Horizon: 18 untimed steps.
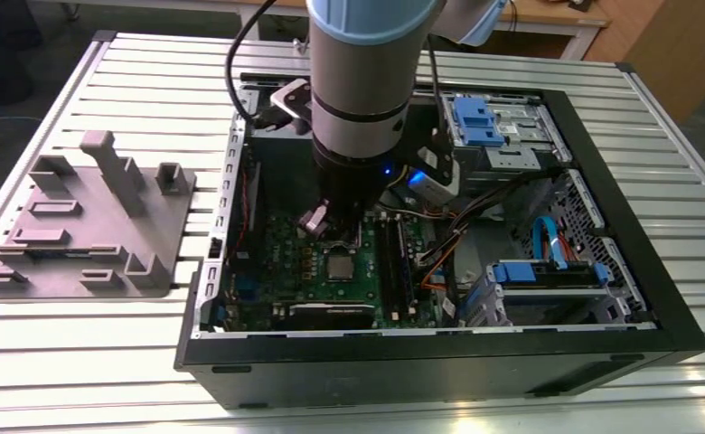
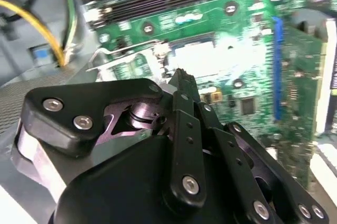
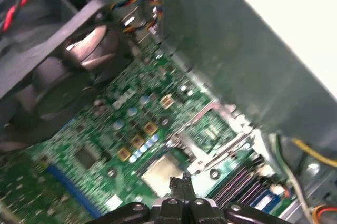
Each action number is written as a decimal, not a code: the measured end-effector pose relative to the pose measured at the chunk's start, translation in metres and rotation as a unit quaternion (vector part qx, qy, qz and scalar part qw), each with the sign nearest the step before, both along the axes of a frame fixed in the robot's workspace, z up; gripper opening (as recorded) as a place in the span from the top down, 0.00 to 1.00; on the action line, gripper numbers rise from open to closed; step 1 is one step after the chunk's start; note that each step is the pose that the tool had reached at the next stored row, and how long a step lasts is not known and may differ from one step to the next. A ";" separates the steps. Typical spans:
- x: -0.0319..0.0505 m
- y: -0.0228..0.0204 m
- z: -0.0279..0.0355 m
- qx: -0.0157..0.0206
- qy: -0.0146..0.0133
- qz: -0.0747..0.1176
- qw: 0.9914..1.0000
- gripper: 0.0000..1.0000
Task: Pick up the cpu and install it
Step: 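Close the cpu cover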
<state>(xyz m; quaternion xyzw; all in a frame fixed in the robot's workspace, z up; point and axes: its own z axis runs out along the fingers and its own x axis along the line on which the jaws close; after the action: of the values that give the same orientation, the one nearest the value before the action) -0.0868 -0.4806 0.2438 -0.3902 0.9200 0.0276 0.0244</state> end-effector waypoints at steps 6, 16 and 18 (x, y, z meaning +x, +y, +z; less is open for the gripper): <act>0.0000 0.0000 -0.0036 0.002 0.000 0.052 0.999 0.90; 0.0081 0.0007 -0.0076 0.038 -0.002 0.082 0.996 0.90; 0.0112 0.0014 -0.0095 0.038 -0.002 0.084 0.996 0.90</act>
<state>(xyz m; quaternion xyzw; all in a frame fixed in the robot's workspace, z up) -0.0756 -0.4792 0.2343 -0.4650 0.8822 0.0636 0.0389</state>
